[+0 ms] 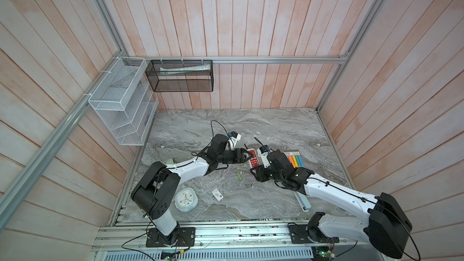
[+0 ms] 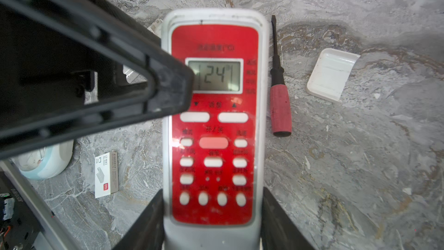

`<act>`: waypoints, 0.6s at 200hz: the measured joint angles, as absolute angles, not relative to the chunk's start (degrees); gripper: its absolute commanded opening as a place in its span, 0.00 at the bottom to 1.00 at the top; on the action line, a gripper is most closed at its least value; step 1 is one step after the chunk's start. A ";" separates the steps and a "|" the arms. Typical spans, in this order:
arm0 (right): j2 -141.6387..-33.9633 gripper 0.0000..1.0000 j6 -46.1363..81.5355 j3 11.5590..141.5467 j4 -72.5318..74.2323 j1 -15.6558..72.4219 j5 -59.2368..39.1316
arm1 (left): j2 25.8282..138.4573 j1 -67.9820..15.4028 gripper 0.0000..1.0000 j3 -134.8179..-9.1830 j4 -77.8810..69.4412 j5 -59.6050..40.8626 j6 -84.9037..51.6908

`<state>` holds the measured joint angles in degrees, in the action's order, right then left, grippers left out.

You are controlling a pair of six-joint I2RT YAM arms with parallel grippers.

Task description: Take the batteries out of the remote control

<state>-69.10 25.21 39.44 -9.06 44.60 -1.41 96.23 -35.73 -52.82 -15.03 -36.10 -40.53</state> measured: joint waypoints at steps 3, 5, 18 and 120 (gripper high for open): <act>-69.10 0.46 25.19 39.48 -8.97 44.60 -1.43 | 96.25 -35.75 0.56 -52.82 -15.16 -36.21 -40.77; -69.10 0.46 25.21 39.53 -8.93 44.60 -1.43 | 96.27 -35.81 0.55 -52.82 -15.29 -36.27 -40.97; -69.10 0.46 25.17 39.77 -8.75 44.60 -1.41 | 96.33 -35.92 0.53 -52.88 -16.03 -36.82 -41.65; -70.00 0.46 24.05 39.83 -8.64 44.97 -1.10 | 98.91 -35.94 0.18 -53.91 -18.57 -38.17 -47.31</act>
<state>-70.00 24.05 39.83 -8.64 44.97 -1.10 98.91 -35.94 -53.91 -18.57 -38.17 -47.31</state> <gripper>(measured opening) 0.568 0.214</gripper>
